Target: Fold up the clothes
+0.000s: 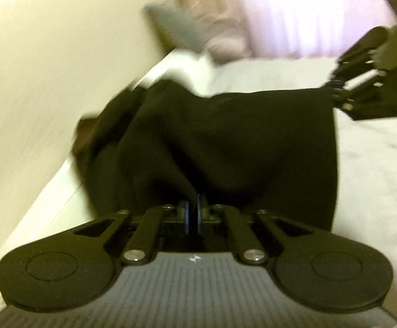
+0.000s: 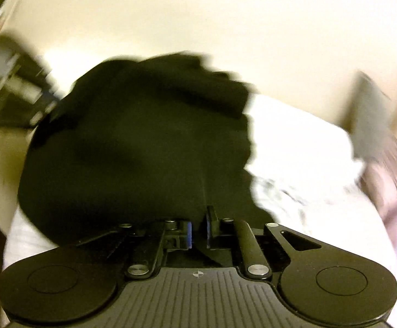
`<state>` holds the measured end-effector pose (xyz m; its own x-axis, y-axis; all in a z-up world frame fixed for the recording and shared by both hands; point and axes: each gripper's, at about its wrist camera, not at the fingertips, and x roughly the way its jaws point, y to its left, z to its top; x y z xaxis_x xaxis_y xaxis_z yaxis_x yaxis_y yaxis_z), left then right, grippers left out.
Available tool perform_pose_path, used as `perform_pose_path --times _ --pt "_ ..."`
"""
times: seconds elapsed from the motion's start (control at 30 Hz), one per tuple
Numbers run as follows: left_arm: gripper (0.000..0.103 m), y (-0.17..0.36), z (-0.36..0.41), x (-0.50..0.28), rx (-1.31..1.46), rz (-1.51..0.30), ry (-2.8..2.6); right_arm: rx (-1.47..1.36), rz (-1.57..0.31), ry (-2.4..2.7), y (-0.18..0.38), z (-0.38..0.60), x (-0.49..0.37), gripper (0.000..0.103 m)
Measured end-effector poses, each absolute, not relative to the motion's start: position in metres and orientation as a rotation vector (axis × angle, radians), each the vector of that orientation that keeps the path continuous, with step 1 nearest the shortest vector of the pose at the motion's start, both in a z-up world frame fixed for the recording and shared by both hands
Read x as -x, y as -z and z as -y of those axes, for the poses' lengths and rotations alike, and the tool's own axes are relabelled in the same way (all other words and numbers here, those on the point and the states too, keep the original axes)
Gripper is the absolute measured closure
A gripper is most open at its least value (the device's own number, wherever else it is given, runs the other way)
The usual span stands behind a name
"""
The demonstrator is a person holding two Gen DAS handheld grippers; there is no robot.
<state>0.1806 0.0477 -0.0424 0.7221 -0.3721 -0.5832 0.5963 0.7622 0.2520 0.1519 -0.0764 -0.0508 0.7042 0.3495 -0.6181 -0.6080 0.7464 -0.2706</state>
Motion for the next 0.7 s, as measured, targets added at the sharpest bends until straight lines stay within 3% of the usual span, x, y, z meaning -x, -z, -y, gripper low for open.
perform_pose_path --times 0.17,0.33,0.57,0.7 --pt "0.101 0.013 0.041 -0.101 -0.476 -0.434 0.756 0.34 -0.563 -0.388 0.026 0.191 -0.114 0.096" --pt "0.101 0.01 0.158 0.005 -0.477 -0.396 0.962 0.263 -0.635 -0.197 0.025 0.332 -0.024 0.096" --pt "0.101 0.038 0.322 0.161 -0.42 -0.535 1.267 0.157 -0.733 0.075 0.024 0.53 0.106 0.096" --pt "0.098 0.066 0.382 0.212 -0.483 -0.623 1.446 0.109 -0.839 0.271 0.039 0.626 0.179 0.095"
